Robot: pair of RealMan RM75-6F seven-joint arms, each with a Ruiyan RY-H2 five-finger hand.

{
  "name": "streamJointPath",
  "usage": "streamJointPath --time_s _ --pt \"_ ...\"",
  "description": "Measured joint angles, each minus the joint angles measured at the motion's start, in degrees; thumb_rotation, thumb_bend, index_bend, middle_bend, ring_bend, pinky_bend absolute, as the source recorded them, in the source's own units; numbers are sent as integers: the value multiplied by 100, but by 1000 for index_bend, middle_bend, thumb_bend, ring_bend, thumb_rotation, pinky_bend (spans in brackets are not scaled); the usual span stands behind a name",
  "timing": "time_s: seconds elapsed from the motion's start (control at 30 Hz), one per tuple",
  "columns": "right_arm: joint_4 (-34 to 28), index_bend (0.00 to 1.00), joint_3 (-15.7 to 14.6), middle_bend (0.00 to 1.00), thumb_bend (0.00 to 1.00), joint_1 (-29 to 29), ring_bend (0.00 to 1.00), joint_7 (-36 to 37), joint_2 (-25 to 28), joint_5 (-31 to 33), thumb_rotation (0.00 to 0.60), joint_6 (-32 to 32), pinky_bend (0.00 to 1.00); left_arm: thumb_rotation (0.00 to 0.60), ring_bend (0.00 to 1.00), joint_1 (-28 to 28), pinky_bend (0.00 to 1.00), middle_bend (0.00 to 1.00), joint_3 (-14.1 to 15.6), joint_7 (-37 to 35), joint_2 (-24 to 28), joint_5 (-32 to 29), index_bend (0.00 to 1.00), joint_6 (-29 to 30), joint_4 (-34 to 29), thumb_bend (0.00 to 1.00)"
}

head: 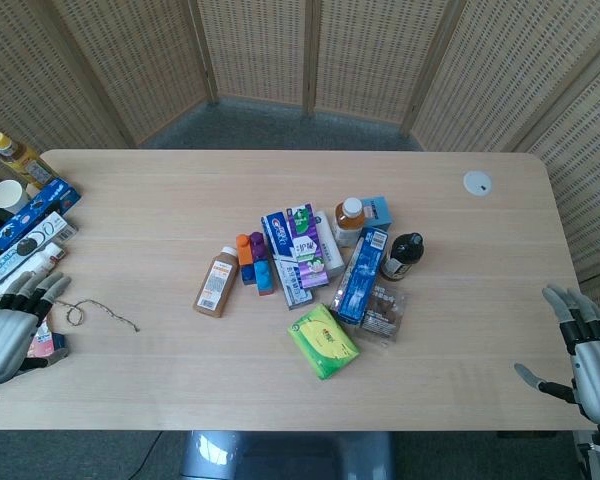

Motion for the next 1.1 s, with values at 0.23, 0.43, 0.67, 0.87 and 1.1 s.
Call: streamJointPath --time_s 0.23,0.43,0.67,0.87,1.1 --pt "26 0 78 0 0 72 0 -180 -92 226 600 -172 0 600 0 -1184 0 0 68 -274 -438 1492 0 -349 1829 133" --pt "45 0 119 0 0 104 0 -246 -135 331 600 -240 0 600 0 -2226 0 0 227 -163 -982 2296 0 -927 2799 141" --pt "94 0 160 0 0 104 0 -128 -114 423 600 -254 0 600 0 -2883 0 0 427 148 -1662 2635 0 -1312 3375 146" --pt "127 0 183 0 0 90 0 75 -51 441 600 -226 0 600 0 -3151 0 0 508 598 -1991 2696 0 -1476 3543 147" --pt "143 0 177 0 0 78 0 267 25 390 600 -197 0 600 0 -3494 4 0 567 1176 -2414 2686 0 -1854 3809 147"
